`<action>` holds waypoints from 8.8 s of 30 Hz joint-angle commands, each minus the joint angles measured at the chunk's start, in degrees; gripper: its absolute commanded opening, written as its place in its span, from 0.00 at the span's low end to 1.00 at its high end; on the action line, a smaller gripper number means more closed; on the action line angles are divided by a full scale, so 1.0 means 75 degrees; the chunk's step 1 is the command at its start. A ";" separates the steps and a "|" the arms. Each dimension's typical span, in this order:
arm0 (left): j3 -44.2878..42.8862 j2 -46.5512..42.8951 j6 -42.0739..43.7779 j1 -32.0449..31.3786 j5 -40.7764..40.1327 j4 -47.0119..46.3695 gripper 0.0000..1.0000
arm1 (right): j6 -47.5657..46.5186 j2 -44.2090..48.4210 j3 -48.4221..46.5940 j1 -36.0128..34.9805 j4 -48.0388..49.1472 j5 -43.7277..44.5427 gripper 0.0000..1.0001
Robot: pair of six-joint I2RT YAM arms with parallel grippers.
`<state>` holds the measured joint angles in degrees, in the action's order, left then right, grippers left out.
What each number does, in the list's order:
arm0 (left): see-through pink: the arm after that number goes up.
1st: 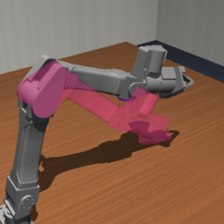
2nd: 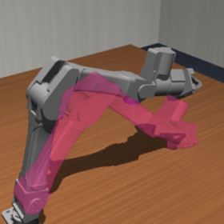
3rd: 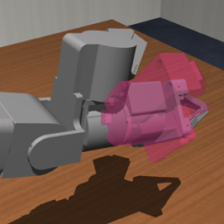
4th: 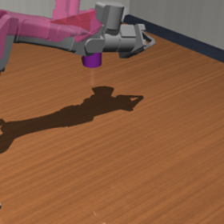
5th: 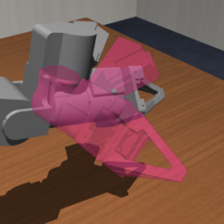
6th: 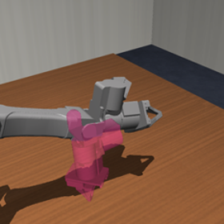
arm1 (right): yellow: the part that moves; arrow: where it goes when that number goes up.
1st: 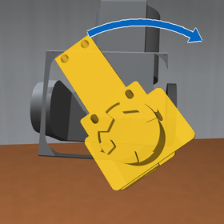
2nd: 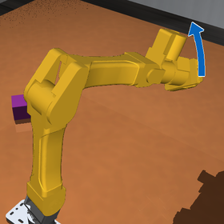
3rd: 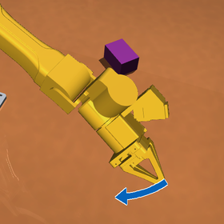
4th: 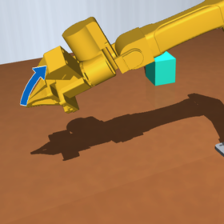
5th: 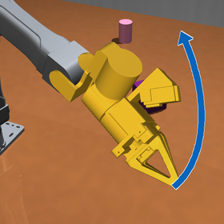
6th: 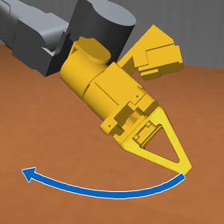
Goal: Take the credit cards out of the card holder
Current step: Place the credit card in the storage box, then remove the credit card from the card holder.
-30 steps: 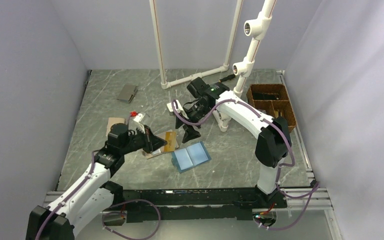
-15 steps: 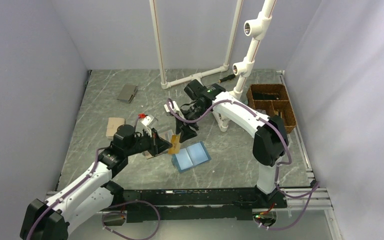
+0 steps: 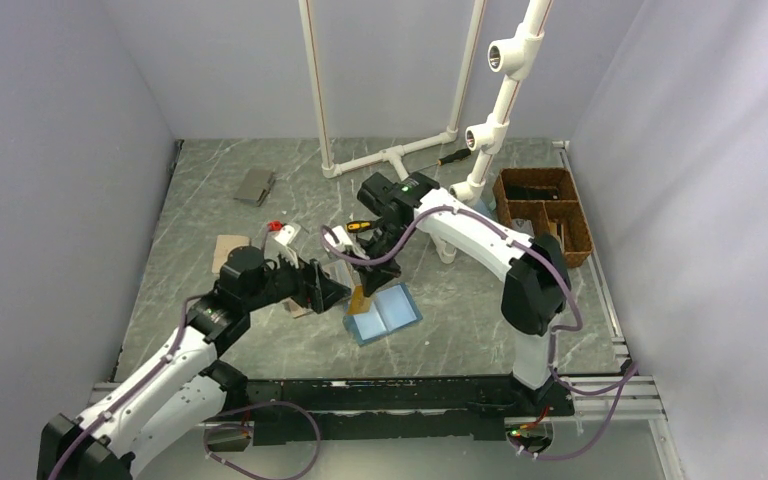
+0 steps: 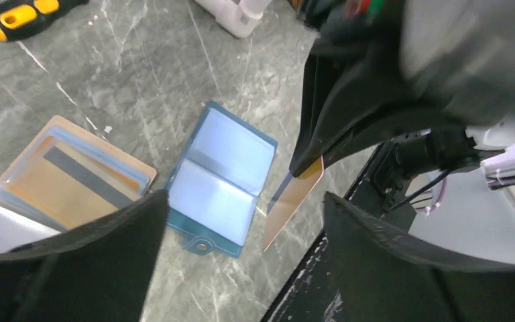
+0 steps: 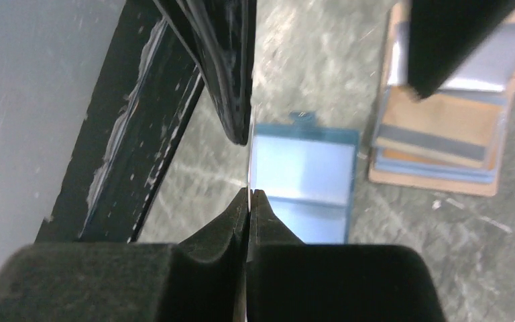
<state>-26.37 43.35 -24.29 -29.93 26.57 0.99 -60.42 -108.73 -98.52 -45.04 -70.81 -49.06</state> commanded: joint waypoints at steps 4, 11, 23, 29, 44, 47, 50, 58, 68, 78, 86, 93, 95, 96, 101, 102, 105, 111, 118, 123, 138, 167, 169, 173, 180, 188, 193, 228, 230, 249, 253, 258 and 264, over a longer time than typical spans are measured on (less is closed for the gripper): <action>-0.1853 -0.0648 -0.0027 0.0005 -0.1000 0.2126 0.99 | -0.1033 0.1487 0.1348 0.0037 -0.1217 0.1781 0.00; -0.3728 0.0163 0.1564 0.0007 -0.2136 0.4426 0.99 | -0.1441 0.2979 0.2224 0.1616 -0.1621 0.1335 0.00; -0.3370 0.0099 0.2617 0.0043 -0.3238 0.4800 1.00 | -0.1643 0.5417 0.3594 0.3882 -0.1056 0.1007 0.00; -0.2594 -0.0584 0.2460 0.0381 -0.2560 0.4484 0.99 | -0.1599 0.5565 0.4002 0.3949 -0.1167 0.1200 0.00; -0.2566 -0.0463 0.2433 0.0663 -0.2593 0.4509 0.99 | -0.2001 0.6946 0.5439 0.6199 -0.1208 0.2262 0.00; -0.2555 -0.0492 0.2435 0.0684 -0.2556 0.4511 0.99 | -0.2610 0.6913 0.5567 0.7289 -0.1218 0.2709 0.00; -0.2566 -0.0516 0.2440 0.0692 -0.2518 0.4508 1.00 | -0.3583 0.6542 0.5406 0.8793 -0.0973 0.2905 0.00; -0.2554 -0.0597 0.2442 0.0719 -0.2506 0.4512 1.00 | -0.5312 0.4761 0.3460 1.1313 -0.0478 0.2535 0.00; -0.2560 -0.0456 0.2454 0.0779 -0.2465 0.4508 1.00 | -0.5033 0.3241 0.2427 1.1214 0.1731 0.1469 0.05; -0.2553 -0.0482 0.2477 0.0871 -0.2479 0.4499 0.99 | -0.4660 0.2024 0.1888 0.9940 0.2661 0.2436 0.00; -0.2543 -0.0585 0.2501 0.0909 -0.2409 0.4473 1.00 | -0.4112 0.1631 0.1526 0.9895 0.2319 0.2594 0.00; -0.2519 -0.0690 0.2450 0.0924 -0.2354 0.4438 0.99 | -0.4120 0.2120 0.2412 0.9895 0.1127 0.2816 0.00; -0.2519 -0.0670 0.2425 0.0932 -0.2296 0.4437 0.99 | -0.4139 0.2441 0.2870 0.9893 0.0745 0.2732 0.00; -0.2522 -0.0650 0.2411 0.0941 -0.2271 0.4438 1.00 | -0.4113 0.2680 0.3187 0.9905 0.0701 0.2675 0.00; -0.2593 -0.0500 0.2261 0.0978 -0.2013 0.4421 0.99 | -0.4355 0.4132 0.4960 0.9907 0.0719 0.2176 0.00; -0.2606 -0.0487 0.2172 0.1004 -0.1943 0.4406 0.99 | -0.4430 0.4358 0.5175 0.9906 0.0666 0.2037 0.00; -0.2639 -0.0466 0.1836 0.1156 -0.1688 0.4329 0.99 | -0.4722 0.4927 0.5596 0.9864 0.0400 0.1576 0.00; -0.2438 -0.0304 0.1007 0.1714 -0.0493 0.3832 0.99 | -0.5162 0.5754 0.6035 0.9140 -0.0197 0.1094 0.03; -0.2086 0.0037 -0.0130 0.1765 0.0122 0.3184 0.99 | -0.3905 0.6474 0.6360 0.7040 0.0112 0.0866 0.08; -0.1571 -0.0147 -0.0795 0.1766 0.0326 0.2525 0.99 | -0.3564 0.6607 0.6347 0.6188 0.0183 0.0304 0.09; -0.0143 -0.0099 -0.2606 0.1774 0.0394 0.0818 0.99 | -0.1894 0.6249 0.6161 0.2972 0.1555 0.0217 0.11; -0.0130 0.1494 -0.2751 0.1636 0.0570 0.0647 0.95 | 0.0428 0.5527 0.6293 0.1218 0.3364 0.1050 0.21; -0.0118 0.1606 -0.2765 0.1636 0.0468 0.0592 0.95 | 0.0754 0.5411 0.6340 0.0903 0.3744 0.1420 0.20; -0.0133 0.1801 -0.2891 0.1636 0.0290 0.0421 0.93 | 0.1366 0.5002 0.6292 0.0203 0.4350 0.2414 0.16; -0.0329 0.1955 -0.2746 0.1636 -0.0097 0.0664 0.89 | 0.2037 0.4149 0.5624 -0.0670 0.4755 0.3938 0.09; -0.0364 0.1884 -0.2510 0.1636 -0.0748 0.0957 0.79 | 0.3045 0.3012 0.4157 -0.0687 0.4989 0.3855 0.08; -0.0257 0.1906 -0.2368 0.1647 -0.0952 0.0704 0.69 | 0.4794 0.2144 0.3620 -0.0687 0.6032 0.3706 0.07; 0.0786 0.2320 -0.2479 0.1671 -0.1093 -0.1330 0.48 | 0.9593 -0.1216 0.1800 0.0158 0.6848 0.2916 0.00; 0.0799 0.2457 -0.2420 0.1671 -0.1048 -0.1465 0.48 | 0.9674 -0.1267 0.1835 0.0179 0.6889 0.2832 0.00; 0.0314 0.4248 -0.2024 0.1671 -0.0958 -0.1547 0.47 | 0.9842 -0.1728 0.1692 0.0232 0.6698 0.2840 0.00; 0.0269 0.4520 -0.1993 0.1671 -0.0998 -0.1437 0.47 | 0.9731 -0.1805 0.1601 0.0162 0.6566 0.2997 0.00; 0.0195 0.4945 -0.1936 0.1671 -0.0816 -0.1436 0.47 | 0.9443 -0.1824 0.1385 -0.0089 0.6259 0.3342 0.03; 0.0053 0.5213 -0.1912 0.1671 -0.0563 -0.1413 0.50 | 0.9229 -0.1980 0.1157 -0.0430 0.5972 0.3884 0.10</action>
<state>-25.65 79.90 -40.62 -16.95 21.69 -10.50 10.37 -121.78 -87.37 -46.04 -24.60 -22.72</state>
